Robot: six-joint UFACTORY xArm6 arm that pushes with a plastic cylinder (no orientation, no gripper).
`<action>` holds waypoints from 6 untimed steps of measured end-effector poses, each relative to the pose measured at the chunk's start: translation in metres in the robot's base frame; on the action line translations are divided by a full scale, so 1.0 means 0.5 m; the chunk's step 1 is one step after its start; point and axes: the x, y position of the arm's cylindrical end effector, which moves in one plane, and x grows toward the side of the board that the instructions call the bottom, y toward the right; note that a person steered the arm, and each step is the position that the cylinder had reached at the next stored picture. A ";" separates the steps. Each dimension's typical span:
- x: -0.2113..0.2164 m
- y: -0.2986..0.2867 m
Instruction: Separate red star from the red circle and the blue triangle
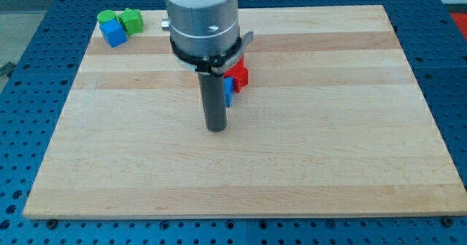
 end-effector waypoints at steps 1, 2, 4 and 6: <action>0.001 -0.089; -0.017 -0.100; -0.109 0.019; -0.194 0.140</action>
